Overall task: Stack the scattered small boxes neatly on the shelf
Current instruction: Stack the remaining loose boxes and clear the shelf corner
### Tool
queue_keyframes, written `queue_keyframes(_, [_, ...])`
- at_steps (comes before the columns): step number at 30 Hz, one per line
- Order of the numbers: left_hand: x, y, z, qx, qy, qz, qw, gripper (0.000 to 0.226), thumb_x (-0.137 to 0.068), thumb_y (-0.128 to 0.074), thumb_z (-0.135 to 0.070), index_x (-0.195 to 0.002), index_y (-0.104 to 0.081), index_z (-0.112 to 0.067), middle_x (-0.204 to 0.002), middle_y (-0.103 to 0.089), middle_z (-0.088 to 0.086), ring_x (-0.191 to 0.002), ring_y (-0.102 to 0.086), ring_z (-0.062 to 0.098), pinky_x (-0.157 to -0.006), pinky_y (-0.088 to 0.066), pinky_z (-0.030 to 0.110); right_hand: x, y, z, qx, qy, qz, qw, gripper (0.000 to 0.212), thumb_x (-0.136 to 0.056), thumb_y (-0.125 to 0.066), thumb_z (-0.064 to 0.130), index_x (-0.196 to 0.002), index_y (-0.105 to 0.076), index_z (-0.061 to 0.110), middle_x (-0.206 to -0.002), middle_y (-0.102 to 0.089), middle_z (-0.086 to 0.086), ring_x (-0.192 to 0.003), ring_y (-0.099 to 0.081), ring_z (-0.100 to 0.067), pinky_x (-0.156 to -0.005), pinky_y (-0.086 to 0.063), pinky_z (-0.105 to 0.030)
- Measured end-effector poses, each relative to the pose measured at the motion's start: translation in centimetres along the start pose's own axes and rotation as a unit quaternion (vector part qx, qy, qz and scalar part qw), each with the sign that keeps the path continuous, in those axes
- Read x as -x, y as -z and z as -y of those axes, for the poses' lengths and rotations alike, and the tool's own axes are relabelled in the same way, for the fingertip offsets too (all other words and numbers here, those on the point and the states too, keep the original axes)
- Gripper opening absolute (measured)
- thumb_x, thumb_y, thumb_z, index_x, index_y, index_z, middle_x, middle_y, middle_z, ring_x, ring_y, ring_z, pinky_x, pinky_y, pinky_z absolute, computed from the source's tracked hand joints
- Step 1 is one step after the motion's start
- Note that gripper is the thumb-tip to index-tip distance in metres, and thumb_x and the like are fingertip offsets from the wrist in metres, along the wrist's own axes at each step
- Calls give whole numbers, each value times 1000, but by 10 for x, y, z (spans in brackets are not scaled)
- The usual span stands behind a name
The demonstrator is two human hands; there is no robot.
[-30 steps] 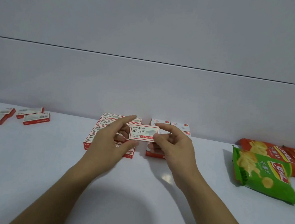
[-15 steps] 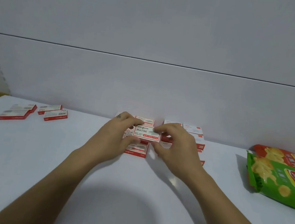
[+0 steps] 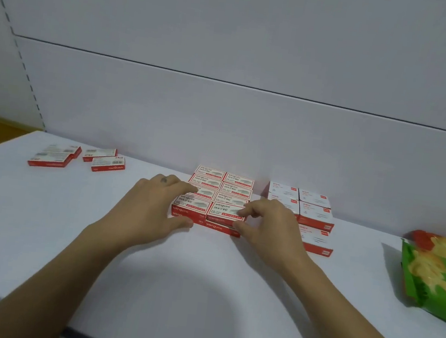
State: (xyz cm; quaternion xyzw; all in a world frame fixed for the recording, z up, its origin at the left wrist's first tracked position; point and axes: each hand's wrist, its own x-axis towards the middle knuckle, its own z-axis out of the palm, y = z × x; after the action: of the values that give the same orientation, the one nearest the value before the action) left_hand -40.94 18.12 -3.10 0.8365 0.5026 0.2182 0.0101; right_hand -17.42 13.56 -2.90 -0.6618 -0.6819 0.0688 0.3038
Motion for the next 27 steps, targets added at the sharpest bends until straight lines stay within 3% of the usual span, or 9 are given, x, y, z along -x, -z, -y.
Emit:
queue_keyframes(4, [4, -6, 1, 0, 13, -8, 1000, 65, -73, -67, -62, -131, -47, -39, -126, -58, -14, -111, -51, 10, -93, -38, 33, 2, -5, 1, -7, -14, -5, 1000, 13, -79, -72, 37, -91, -73, 32, -101, -61, 9, -88, -49, -6, -72, -37, -25])
queue_keyframes(8, [7, -10, 3, 5, 15, -3, 1000, 64, -74, -65, -62, -131, -46, -41, -122, -60, -16, -105, -53, 7, -85, -36, 27, 8, -7, 2, 25, -7, -18, 1000, 10, -81, -69, 35, -89, -72, 32, -84, -47, 18, -88, -49, -9, -74, -42, -28])
queue_keyframes(10, [7, -11, 4, 8, 19, 2, 1000, 64, -74, -64, -63, -131, -45, -42, -122, -60, -17, -105, -53, 7, -84, -36, 26, 9, -7, 3, 50, 17, -15, 999, 10, -83, -66, 34, -90, -72, 29, -81, -53, 20, -92, -50, -10, -75, -44, -29])
queue_keyframes(14, [7, -11, 6, 5, 16, 13, 1000, 64, -74, -60, -67, -130, -44, -43, -122, -60, -17, -104, -52, 6, -80, -34, 23, 9, -7, 3, 96, 66, -8, 993, 16, -86, -61, 35, -92, -71, 24, -104, -66, 13, -99, -47, -11, -82, -42, -27])
queue_keyframes(20, [4, -13, 6, 6, 22, 37, 999, 67, -73, -58, -69, -133, -39, -44, -124, -58, -17, -106, -51, 6, -81, -34, 23, 5, -1, 10, 131, 77, 8, 988, 21, -85, -59, 40, -94, -72, 26, -109, -63, 9, -103, -46, -11, -80, -37, -25])
queue_keyframes(23, [2, -8, 7, 2, 13, 34, 999, 65, -75, -58, -69, -133, -39, -44, -129, -55, -15, -112, -51, 10, -89, -40, 29, -5, 1, 18, 163, 88, 39, 982, 37, -85, -59, 48, -115, -66, 29, -126, -58, 6, -117, -44, -15, -96, -35, -32])
queue_keyframes(27, [1, 8, 17, -23, 26, 28, 999, 66, -78, -55, -70, -136, -40, -42, -141, -48, -10, -125, -45, 16, -102, -36, 38, -22, -5, 45, 173, 109, 56, 977, 64, -83, -58, 54, -140, -44, 29, -143, -45, 4, -130, -36, -18, -108, -27, -37])
